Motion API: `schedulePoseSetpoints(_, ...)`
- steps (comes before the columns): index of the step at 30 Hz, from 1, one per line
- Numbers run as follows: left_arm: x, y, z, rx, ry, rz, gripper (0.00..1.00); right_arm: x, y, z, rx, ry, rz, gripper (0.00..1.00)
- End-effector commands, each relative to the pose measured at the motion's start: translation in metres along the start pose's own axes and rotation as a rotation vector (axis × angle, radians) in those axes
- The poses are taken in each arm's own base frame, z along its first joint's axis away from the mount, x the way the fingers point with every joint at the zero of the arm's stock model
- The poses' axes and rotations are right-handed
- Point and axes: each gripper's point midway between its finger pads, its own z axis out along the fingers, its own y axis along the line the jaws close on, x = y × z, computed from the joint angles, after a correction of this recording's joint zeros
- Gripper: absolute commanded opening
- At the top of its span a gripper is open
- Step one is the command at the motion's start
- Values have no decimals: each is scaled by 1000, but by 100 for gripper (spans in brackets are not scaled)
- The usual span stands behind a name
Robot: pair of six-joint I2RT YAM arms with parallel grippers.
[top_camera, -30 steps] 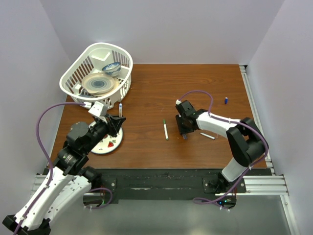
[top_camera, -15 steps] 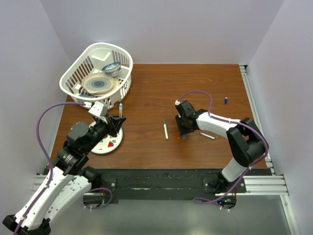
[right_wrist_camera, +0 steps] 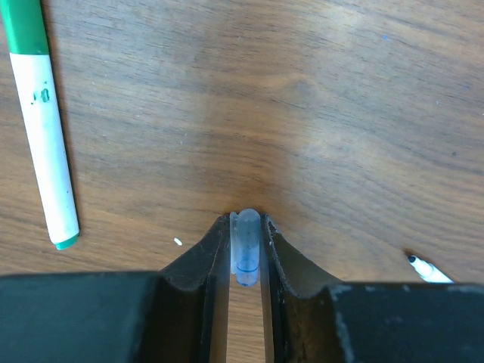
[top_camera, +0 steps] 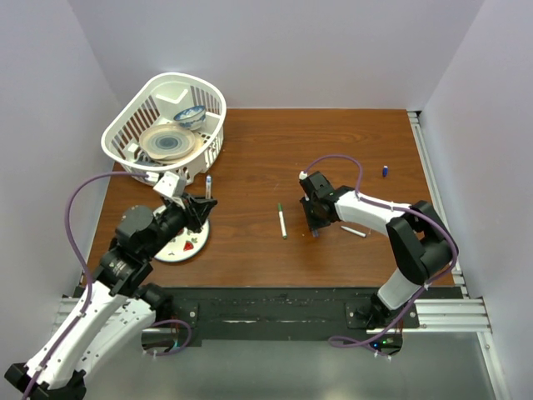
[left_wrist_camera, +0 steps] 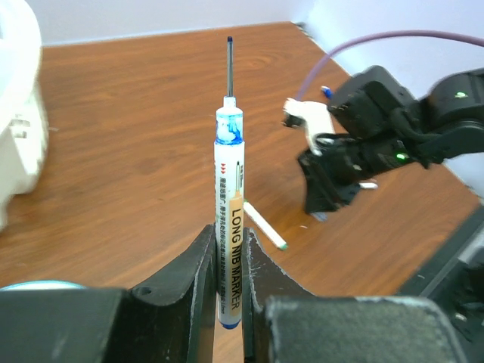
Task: Insert the pens into the pen caps
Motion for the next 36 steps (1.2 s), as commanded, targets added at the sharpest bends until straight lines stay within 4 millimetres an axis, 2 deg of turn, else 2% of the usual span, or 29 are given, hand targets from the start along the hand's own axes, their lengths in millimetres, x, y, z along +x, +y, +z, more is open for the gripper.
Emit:
schedulePoseSetpoints(1, 10, -25, 23, 145, 41, -83, 0, 25, -10, 4, 40, 94, -8, 0)
schedulePoseSetpoints(2, 14, -33, 28, 182, 52, -143, 0, 25, -10, 3, 38, 91, -5, 0)
schedulePoseSetpoints(3, 32, -43, 31, 246, 101, -178, 0, 23, -9, 2, 32, 84, -2, 0)
schedulePoseSetpoints(4, 25, -51, 43, 297, 58, -198, 0, 25, -8, 2, 30, 87, -1, 0)
schedulePoseSetpoints(5, 30, -58, 48, 326, 70, -243, 0, 26, -9, 2, 29, 88, 2, 0)
schedulePoseSetpoints(7, 44, -74, 64, 356, 110, -239, 0, 25, -8, 1, 27, 80, 8, 0)
schedulePoseSetpoints(8, 50, -88, 68, 380, 131, -193, 0, 24, -9, 0, 32, 79, 11, 0)
schedulePoseSetpoints(9, 38, -91, 78, 352, 107, -165, 0, 24, -9, -1, 32, 76, 13, 0)
schedulePoseSetpoints(10, 54, -93, 89, 340, 167, -144, 0, 21, -9, -4, 31, 65, 14, 0)
schedulePoseSetpoints(13, 63, -106, 105, 391, 226, -113, 0, 10, -10, -13, 38, 22, 32, 0)
schedulePoseSetpoints(16, 79, -117, 103, 476, 231, -168, 0, -4, -10, -26, 37, -42, 62, 0)
schedulePoseSetpoints(17, 98, -115, 96, 482, 265, -199, 0, -9, -8, -30, 25, -62, 73, 0)
schedulePoseSetpoints(18, 97, -116, 97, 499, 232, -204, 0, -12, -6, -33, 12, -77, 89, 0)
schedulePoseSetpoints(19, 103, -115, 95, 500, 228, -211, 0, -19, -4, -42, -8, -113, 101, 0)
schedulePoseSetpoints(20, 120, -109, 90, 492, 252, -221, 0, -23, -1, -46, -21, -135, 112, 0)
schedulePoseSetpoints(22, 120, -110, 87, 524, 198, -202, 0, -30, 4, -57, -62, -177, 139, 0)
schedulePoseSetpoints(23, 138, -103, 82, 513, 214, -193, 0, -38, 7, -69, -87, -226, 154, 0)
schedulePoseSetpoints(24, 140, -101, 82, 510, 195, -178, 0, -42, 10, -74, -106, -247, 170, 0)
schedulePoseSetpoints(27, 163, -92, 78, 500, 234, -145, 0, -55, 17, -97, -175, -334, 205, 0)
schedulePoseSetpoints(29, 165, -98, 69, 548, 237, -155, 0, -62, 19, -110, -205, -379, 221, 0)
schedulePoseSetpoints(30, 159, -103, 68, 575, 214, -150, 0, -65, 21, -122, -233, -418, 241, 0)
schedulePoseSetpoints(34, 150, -106, 69, 586, 204, -85, 0, -79, 34, -155, -370, -550, 314, 0)
schedulePoseSetpoints(35, 149, -105, 69, 583, 199, -80, 0, -90, 40, -167, -427, -609, 357, 0)
schedulePoseSetpoints(36, 148, -106, 69, 587, 192, -76, 0, -85, 46, -166, -476, -607, 369, 0)
